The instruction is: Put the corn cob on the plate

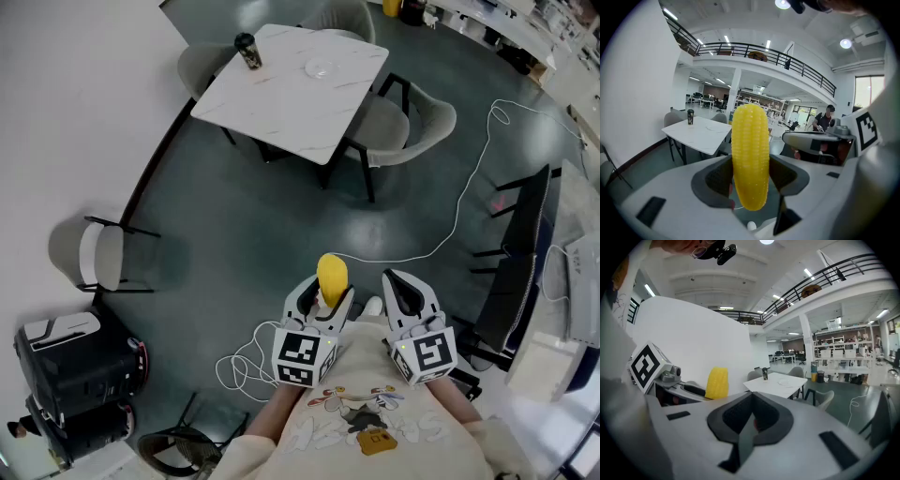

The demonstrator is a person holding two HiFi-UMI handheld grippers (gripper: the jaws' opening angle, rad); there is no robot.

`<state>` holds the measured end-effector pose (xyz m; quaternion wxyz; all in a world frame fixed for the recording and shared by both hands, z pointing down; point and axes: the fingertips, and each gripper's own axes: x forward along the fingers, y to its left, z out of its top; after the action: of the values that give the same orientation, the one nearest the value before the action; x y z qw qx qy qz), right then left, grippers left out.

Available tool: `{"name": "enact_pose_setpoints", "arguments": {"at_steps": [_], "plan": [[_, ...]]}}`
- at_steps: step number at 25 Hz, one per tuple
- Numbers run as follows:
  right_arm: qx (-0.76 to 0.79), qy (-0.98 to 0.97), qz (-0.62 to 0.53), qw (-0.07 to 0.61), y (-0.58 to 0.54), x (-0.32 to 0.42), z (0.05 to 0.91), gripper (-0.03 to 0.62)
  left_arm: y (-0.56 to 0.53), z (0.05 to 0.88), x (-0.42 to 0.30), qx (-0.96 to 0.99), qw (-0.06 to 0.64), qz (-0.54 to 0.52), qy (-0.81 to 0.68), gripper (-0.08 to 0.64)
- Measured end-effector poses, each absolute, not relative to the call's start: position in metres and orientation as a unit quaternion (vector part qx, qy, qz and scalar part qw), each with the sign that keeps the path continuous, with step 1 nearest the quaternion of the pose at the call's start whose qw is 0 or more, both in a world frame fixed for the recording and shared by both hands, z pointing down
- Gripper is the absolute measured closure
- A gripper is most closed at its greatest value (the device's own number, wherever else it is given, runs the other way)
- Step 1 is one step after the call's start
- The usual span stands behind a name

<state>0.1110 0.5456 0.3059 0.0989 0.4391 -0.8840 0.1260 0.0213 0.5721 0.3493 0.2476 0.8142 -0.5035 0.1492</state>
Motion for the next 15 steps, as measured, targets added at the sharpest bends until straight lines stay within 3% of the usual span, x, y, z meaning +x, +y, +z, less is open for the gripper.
{"name": "enact_pose_setpoints", "arguments": {"at_steps": [15], "plan": [[0.448, -0.874, 0.167, 0.086, 0.557, 0.104, 0.315, 0.589, 0.578, 0.348, 0.005, 0.814, 0.261, 0.151, -0.497, 0.319]]}}
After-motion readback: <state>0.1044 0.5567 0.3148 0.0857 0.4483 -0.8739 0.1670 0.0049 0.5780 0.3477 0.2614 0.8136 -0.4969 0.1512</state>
